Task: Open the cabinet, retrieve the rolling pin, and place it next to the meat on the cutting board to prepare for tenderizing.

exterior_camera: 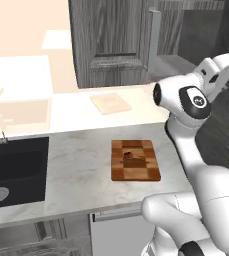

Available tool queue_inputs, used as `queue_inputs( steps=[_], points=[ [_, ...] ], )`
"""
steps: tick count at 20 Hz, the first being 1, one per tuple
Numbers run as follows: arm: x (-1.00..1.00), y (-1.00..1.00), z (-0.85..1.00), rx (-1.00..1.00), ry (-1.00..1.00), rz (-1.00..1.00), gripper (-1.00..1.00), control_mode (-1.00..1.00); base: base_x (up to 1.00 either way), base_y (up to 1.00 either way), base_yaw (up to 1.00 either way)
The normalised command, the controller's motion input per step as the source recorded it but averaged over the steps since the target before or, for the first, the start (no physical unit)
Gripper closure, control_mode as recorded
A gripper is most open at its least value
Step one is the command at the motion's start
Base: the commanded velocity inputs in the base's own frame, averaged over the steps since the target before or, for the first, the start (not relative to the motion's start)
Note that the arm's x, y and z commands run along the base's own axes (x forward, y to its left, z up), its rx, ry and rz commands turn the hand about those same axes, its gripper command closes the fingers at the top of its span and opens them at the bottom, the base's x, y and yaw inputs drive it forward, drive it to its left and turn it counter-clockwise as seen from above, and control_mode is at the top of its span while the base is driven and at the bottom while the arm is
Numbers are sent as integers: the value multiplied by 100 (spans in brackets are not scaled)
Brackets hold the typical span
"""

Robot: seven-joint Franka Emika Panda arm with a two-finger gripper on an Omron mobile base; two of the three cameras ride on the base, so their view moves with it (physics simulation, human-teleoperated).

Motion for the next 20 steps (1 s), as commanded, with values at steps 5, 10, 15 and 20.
queue_inputs(
  steps=[5, 10, 15, 20],
  points=[
    [-10, -77, -7, 9, 0, -4, -100, -100, 0, 0, 0],
    [-5, -58, -6, 6, 0, -2, -100, -100, 0, 0, 0],
    [-23, -5, 0, 0, -1, 0, -100, -100, 0, 0, 0],
    [-3, -23, -1, 3, -1, -1, -100, -100, 0, 0, 0]
  ],
)
